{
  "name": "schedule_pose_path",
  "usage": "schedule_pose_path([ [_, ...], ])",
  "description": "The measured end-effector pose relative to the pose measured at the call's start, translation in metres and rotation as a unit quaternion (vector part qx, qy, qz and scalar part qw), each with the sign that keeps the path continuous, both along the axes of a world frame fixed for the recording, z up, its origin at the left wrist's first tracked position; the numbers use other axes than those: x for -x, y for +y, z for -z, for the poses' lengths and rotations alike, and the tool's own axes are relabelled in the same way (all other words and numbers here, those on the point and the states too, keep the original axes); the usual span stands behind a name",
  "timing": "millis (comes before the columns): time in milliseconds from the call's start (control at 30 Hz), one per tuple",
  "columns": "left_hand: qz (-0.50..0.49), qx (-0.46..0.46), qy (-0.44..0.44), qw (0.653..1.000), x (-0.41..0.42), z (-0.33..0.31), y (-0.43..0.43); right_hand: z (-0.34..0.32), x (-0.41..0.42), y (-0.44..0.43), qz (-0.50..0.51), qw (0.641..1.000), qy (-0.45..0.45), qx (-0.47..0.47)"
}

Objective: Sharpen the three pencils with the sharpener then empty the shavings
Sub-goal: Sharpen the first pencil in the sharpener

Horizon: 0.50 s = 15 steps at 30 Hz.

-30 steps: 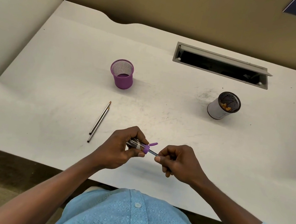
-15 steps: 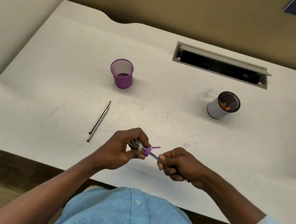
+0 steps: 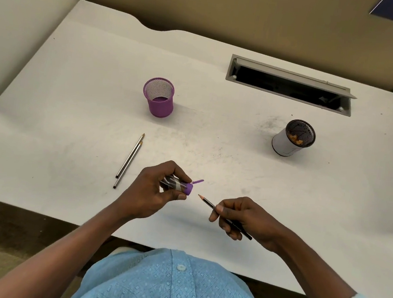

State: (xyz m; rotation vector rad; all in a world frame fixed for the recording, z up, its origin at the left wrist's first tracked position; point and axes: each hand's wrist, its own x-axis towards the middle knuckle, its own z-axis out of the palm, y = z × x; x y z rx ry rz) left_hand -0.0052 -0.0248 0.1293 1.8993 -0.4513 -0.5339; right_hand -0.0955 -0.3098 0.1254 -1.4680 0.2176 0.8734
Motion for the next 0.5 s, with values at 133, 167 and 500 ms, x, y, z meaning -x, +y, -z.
schedule_pose_path([
  [133,-0.122,0.003,0.041,0.992,0.008,0.008,-0.001,0.006,0.008,-0.003,0.074,0.997,-0.005,0.0],
  [167,-0.156,0.011,0.061,0.986,0.01,0.011,-0.002,0.007,0.009,-0.003,0.104,0.995,-0.004,0.002],
  [500,-0.261,0.044,0.186,0.946,0.039,0.033,-0.006,0.042,-0.008,-0.002,0.378,0.885,-0.024,0.272],
])
